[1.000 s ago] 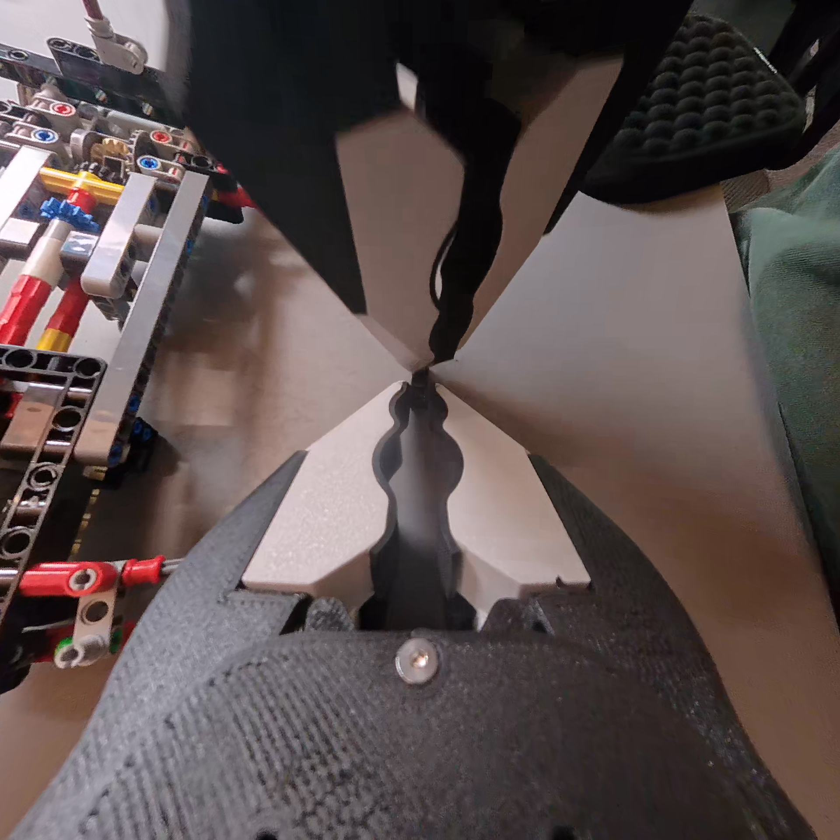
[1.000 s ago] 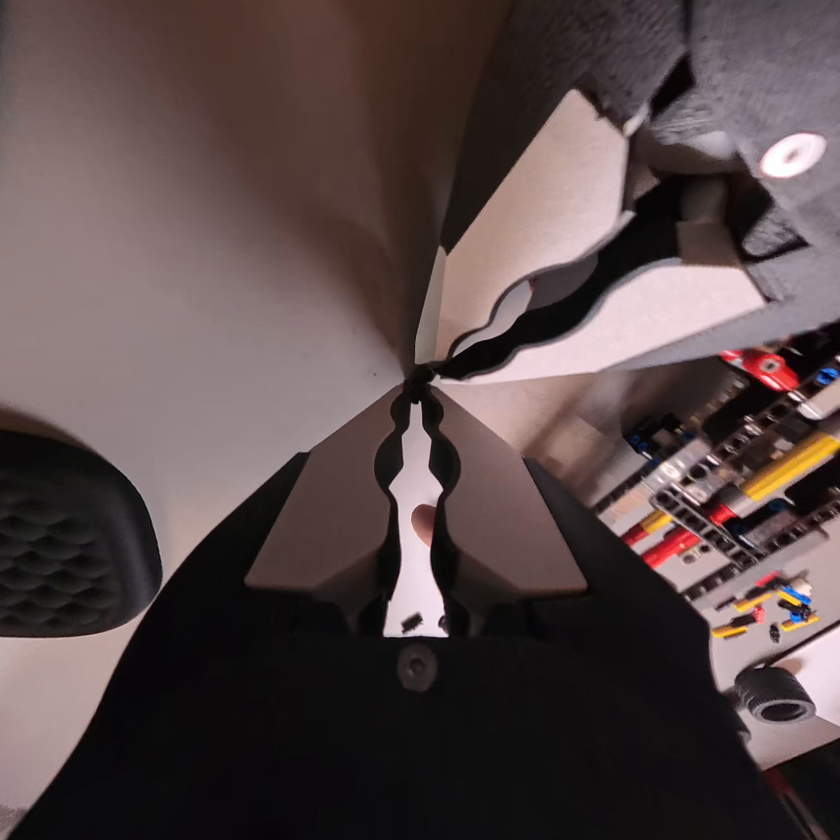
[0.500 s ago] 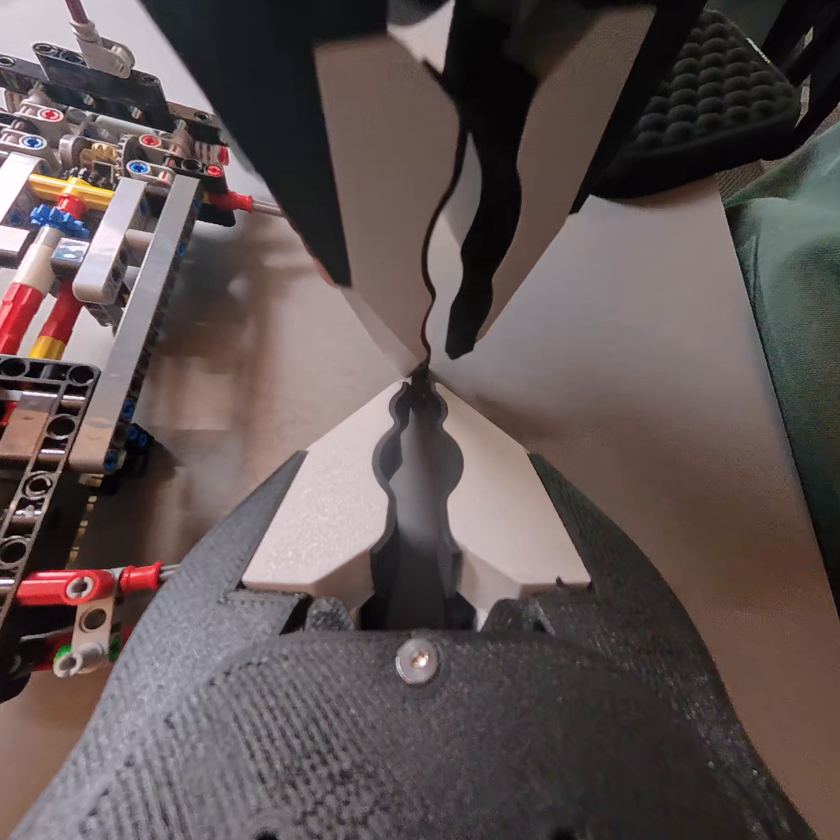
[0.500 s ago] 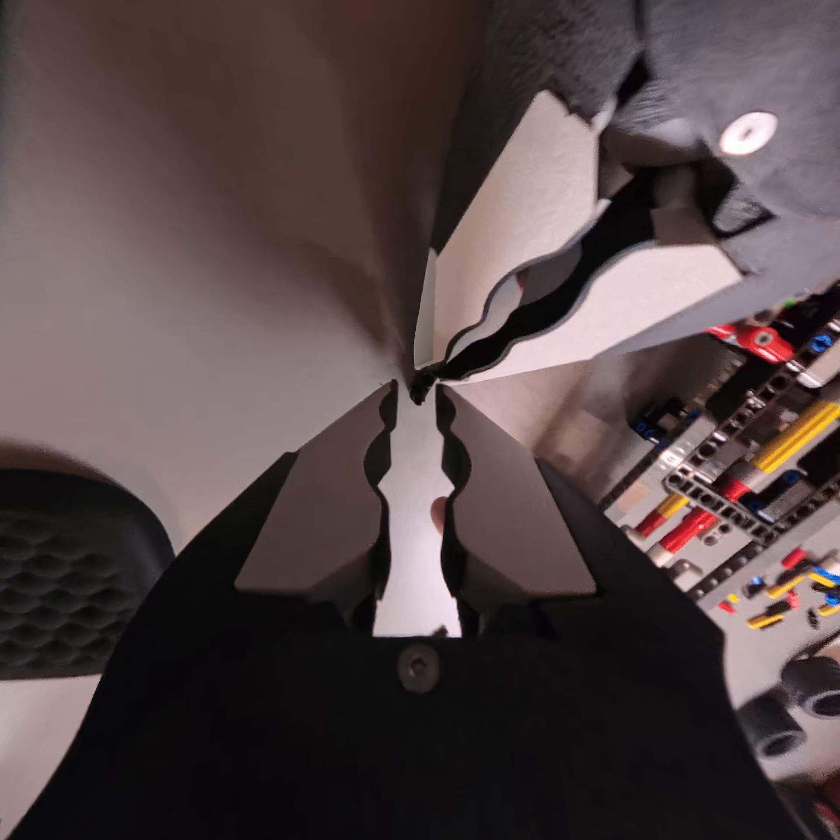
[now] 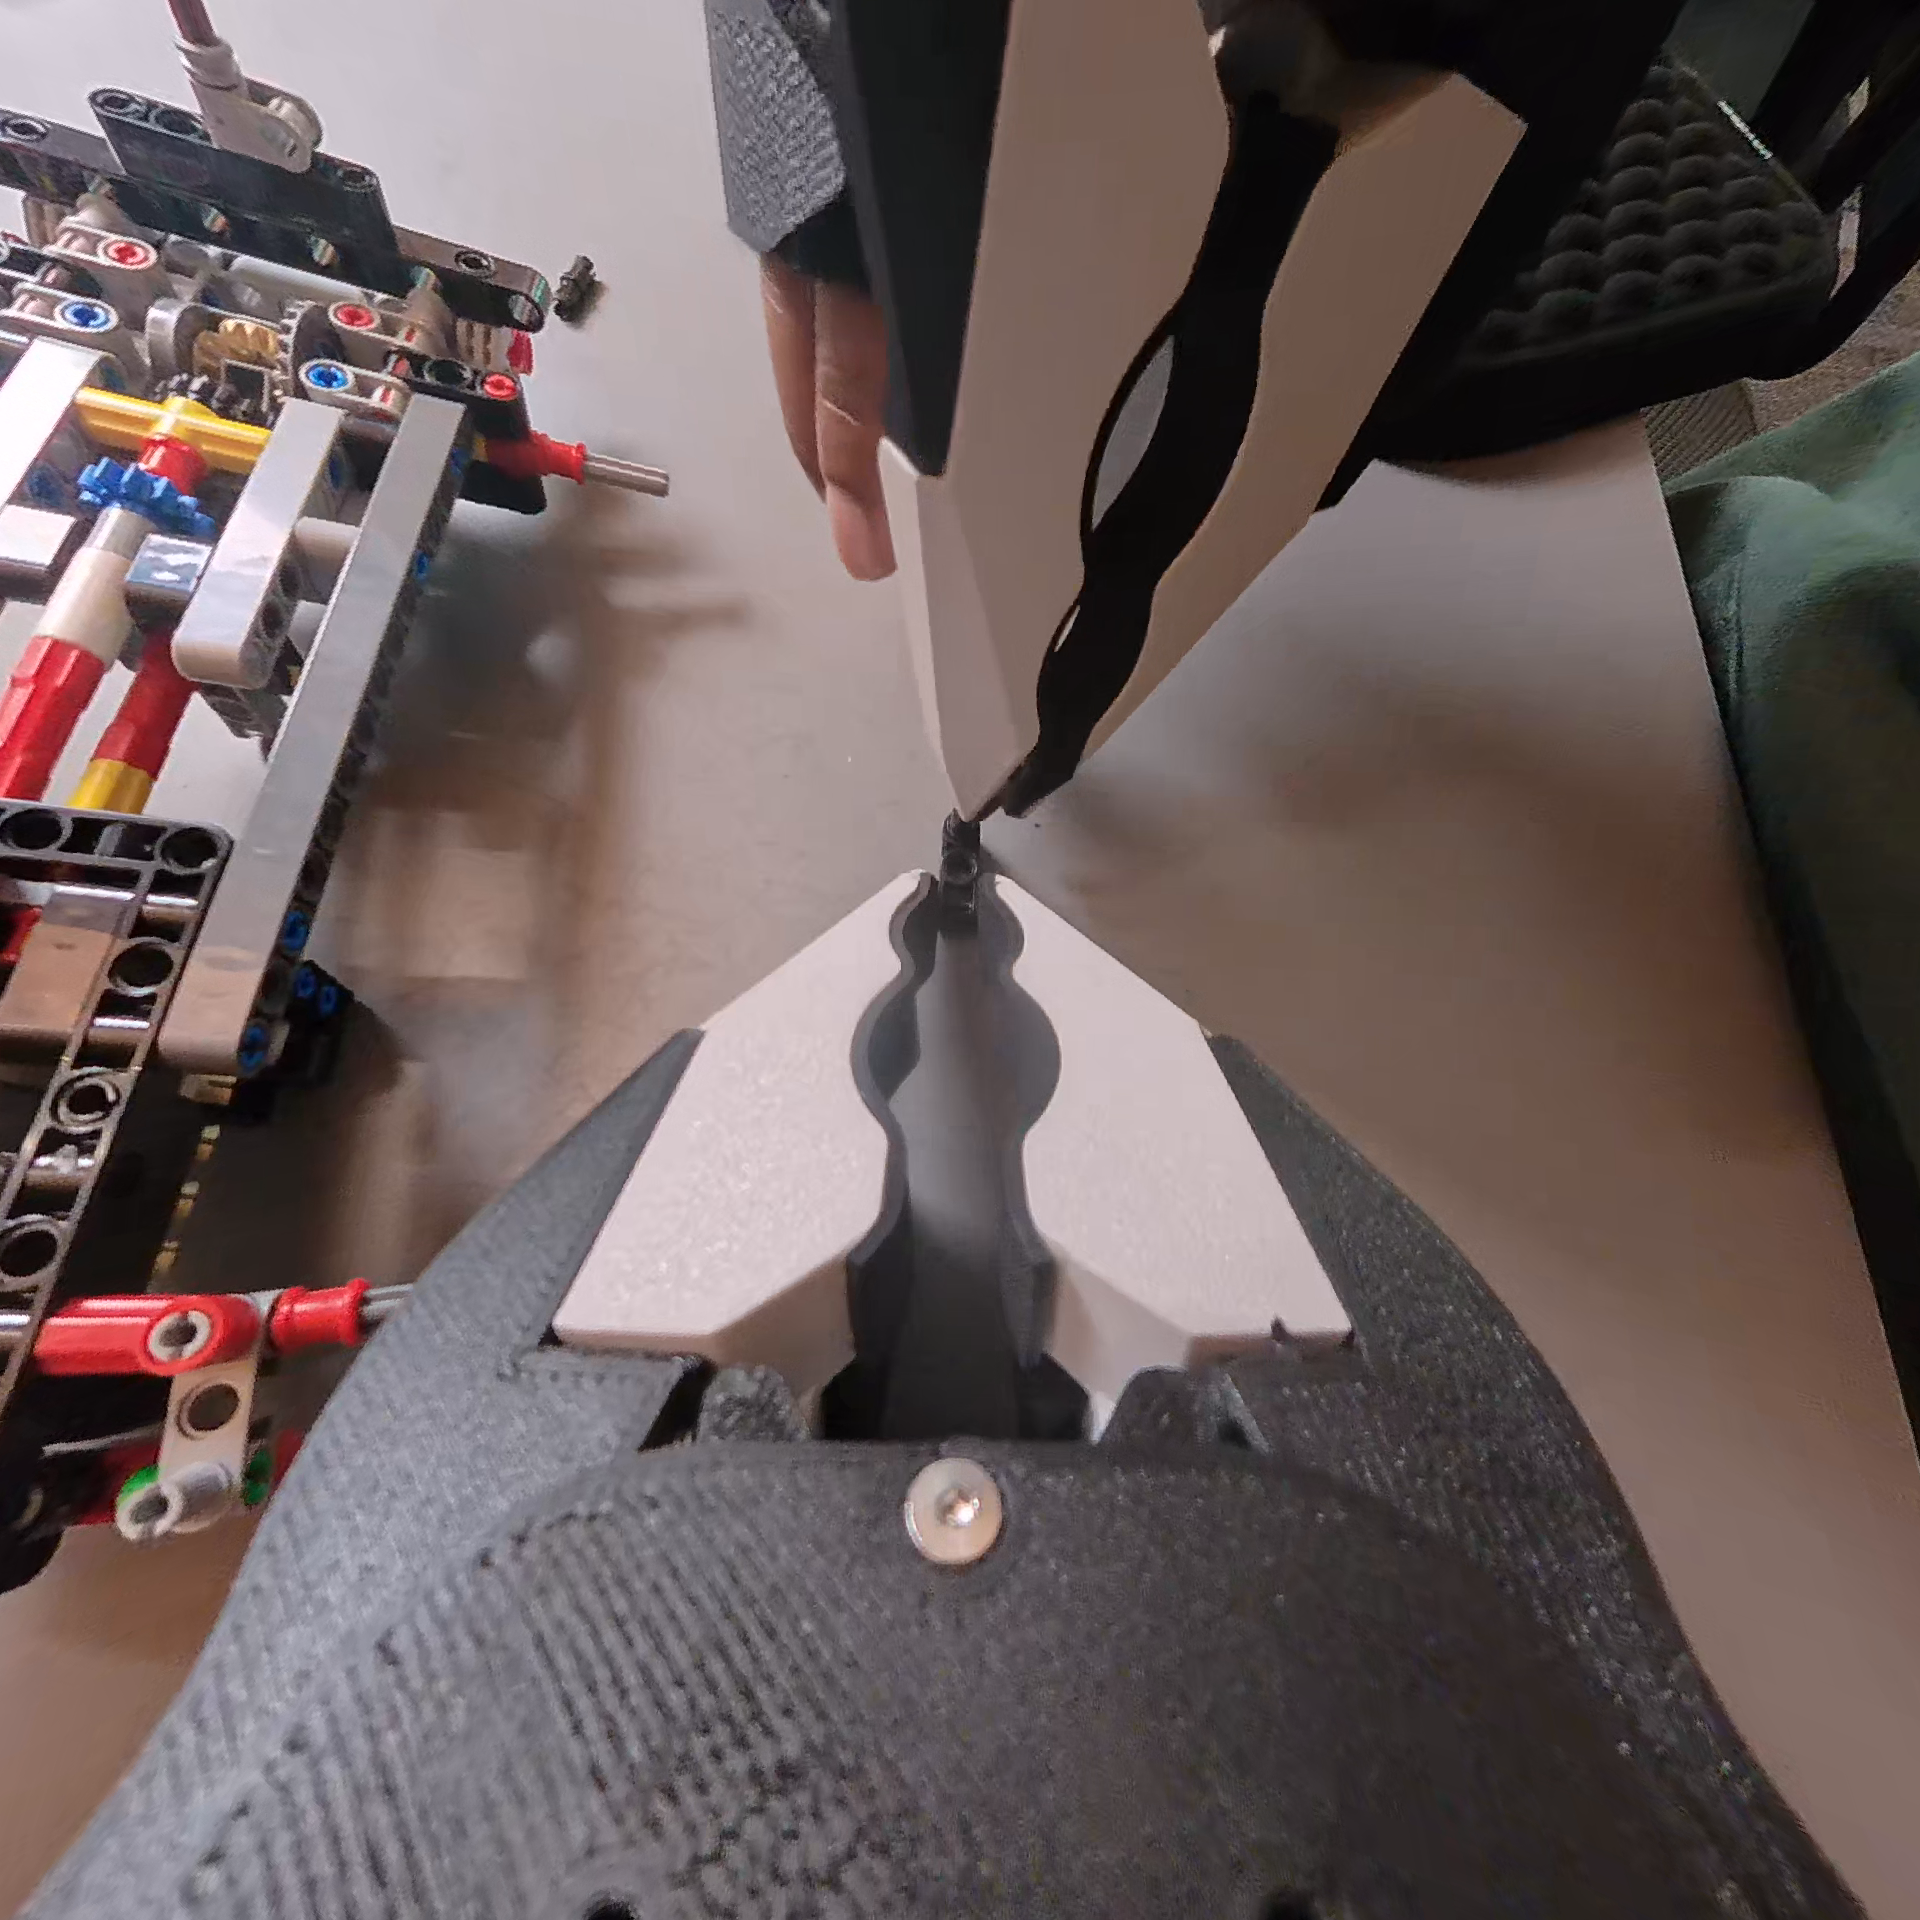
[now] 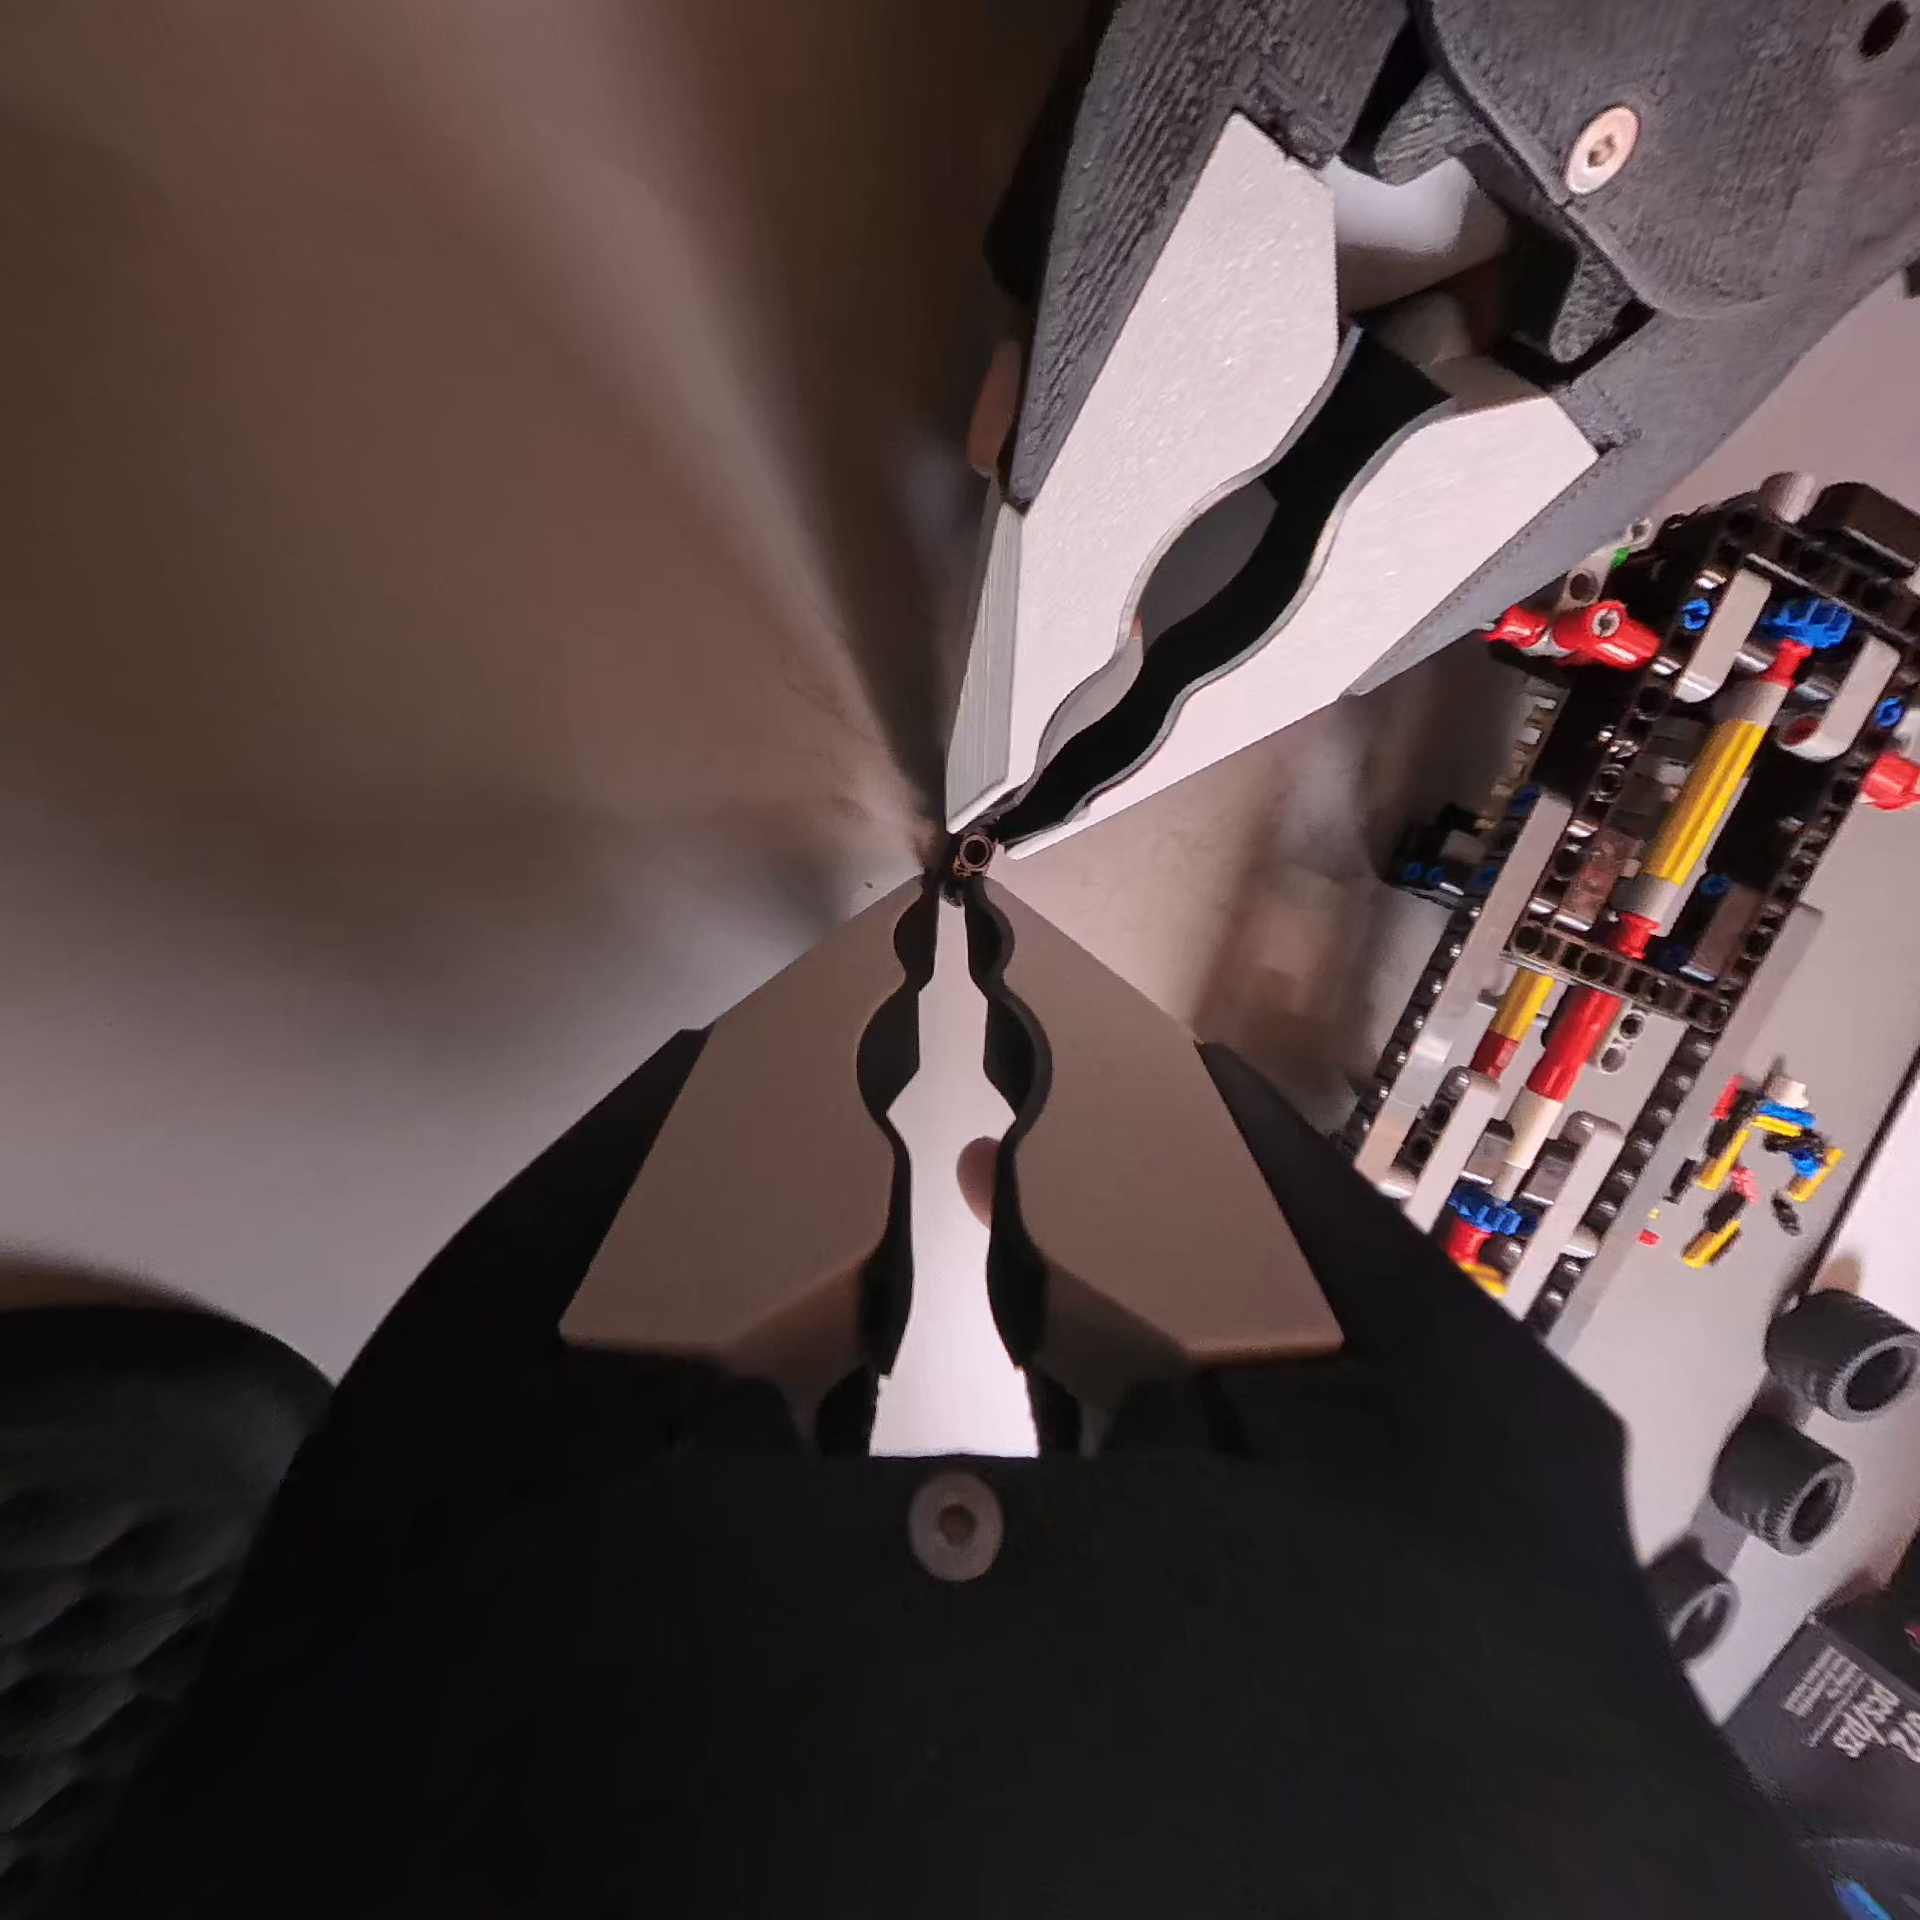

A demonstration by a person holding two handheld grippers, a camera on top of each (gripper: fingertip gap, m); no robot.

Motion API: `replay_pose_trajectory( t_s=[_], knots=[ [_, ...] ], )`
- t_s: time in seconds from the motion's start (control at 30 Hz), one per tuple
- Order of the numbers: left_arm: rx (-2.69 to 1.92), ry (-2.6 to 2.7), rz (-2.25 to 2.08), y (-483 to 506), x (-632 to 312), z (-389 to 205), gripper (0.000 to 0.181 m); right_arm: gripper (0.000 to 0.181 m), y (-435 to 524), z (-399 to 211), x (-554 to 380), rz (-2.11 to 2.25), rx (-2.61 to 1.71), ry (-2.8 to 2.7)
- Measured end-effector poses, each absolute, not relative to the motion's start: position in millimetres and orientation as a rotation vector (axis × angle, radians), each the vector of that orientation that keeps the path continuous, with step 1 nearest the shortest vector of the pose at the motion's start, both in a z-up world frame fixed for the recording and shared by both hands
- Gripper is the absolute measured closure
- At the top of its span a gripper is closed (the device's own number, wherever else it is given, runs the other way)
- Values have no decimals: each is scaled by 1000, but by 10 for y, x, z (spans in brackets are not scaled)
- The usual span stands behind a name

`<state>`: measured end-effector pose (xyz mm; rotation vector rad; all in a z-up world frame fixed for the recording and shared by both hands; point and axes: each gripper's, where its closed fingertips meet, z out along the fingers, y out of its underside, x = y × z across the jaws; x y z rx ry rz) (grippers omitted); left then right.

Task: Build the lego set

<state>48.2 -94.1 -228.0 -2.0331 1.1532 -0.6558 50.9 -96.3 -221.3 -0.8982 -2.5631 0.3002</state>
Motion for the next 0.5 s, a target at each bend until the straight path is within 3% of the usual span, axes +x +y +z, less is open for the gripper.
replay_pose_trajectory(
  t_s=[0.37, 0.5],
  knots=[
    [-2031, 1151, -632, -938, 485, -2281, 175, 181, -951, -2215, 498, 196, -889, -2562],
    [-2033, 1145, -612, -938, 486, -2276, 175, 167, -994, -2212, 538, 310, -996, -2508]
  ],
)
